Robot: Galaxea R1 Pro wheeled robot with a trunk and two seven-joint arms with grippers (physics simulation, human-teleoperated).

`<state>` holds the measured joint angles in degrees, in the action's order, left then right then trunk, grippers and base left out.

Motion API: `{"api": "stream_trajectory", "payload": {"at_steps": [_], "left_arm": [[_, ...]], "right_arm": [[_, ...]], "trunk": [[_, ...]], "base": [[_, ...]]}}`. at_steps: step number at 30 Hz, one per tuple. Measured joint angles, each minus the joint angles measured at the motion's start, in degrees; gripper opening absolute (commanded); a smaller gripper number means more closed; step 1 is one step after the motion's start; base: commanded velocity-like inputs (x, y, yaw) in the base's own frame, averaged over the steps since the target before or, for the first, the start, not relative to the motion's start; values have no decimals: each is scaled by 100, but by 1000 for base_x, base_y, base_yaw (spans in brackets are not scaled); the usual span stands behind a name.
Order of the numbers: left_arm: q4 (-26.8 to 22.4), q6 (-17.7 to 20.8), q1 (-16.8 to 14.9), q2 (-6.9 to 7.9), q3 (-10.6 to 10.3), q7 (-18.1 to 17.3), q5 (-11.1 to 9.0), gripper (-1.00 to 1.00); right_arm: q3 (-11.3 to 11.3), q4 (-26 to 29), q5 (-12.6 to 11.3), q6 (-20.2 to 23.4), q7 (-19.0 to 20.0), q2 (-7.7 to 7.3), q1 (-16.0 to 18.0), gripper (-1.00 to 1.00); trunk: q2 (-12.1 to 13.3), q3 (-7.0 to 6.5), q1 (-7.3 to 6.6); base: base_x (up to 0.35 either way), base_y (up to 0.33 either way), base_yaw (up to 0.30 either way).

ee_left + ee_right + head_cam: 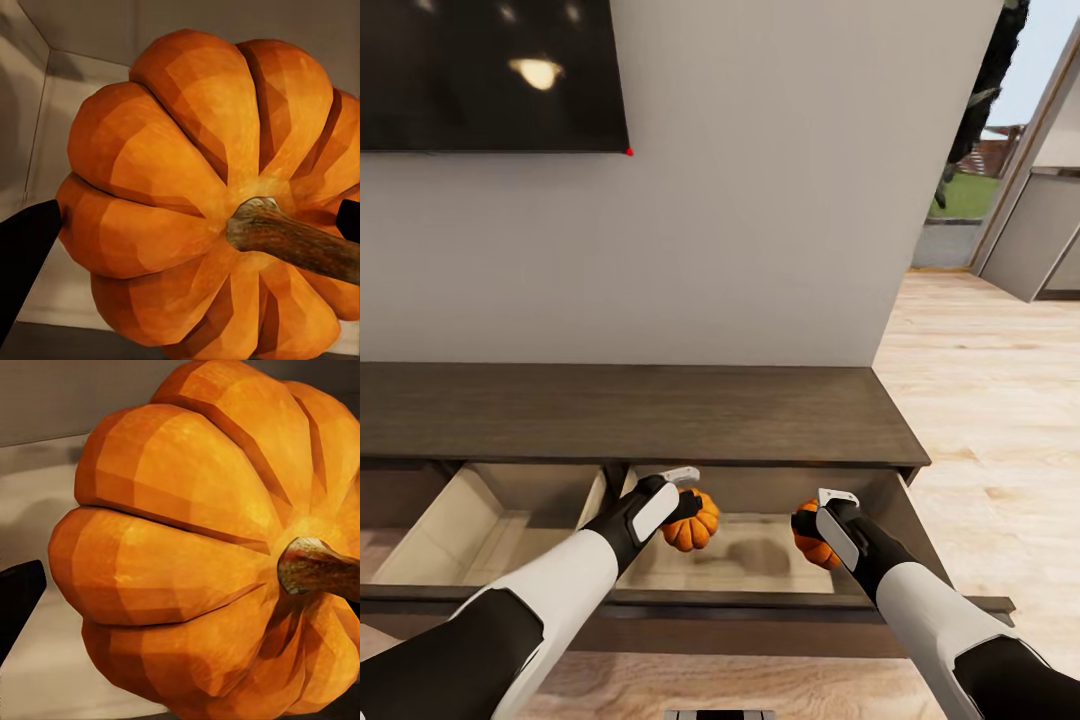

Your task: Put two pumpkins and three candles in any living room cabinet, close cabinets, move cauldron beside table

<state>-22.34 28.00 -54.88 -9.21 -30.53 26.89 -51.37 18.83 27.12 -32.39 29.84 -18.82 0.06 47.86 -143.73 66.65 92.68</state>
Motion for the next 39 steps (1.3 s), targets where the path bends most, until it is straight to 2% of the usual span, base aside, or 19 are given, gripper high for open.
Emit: {"api": "stream_trajectory", "payload": {"at_steps": [12, 28, 39], "left_arm": [[386, 17, 0, -7, -12, -3, -7, -100], [388, -9, -1, -9, -8, -7, -3, -100], [381, -6, -1, -10, -12, -7, 11, -100]], "right_arm": [[1, 3, -5, 31, -12, 7, 0, -100], [1, 4, -5, 44, -12, 7, 0, -100], [1, 4, -5, 43, -12, 7, 0, -100]], "trunk": [[0, 0, 1], [0, 2, 0], [0, 62, 0]], "base": [[2, 0, 0], [0, 0, 0], [0, 0, 0]]}}
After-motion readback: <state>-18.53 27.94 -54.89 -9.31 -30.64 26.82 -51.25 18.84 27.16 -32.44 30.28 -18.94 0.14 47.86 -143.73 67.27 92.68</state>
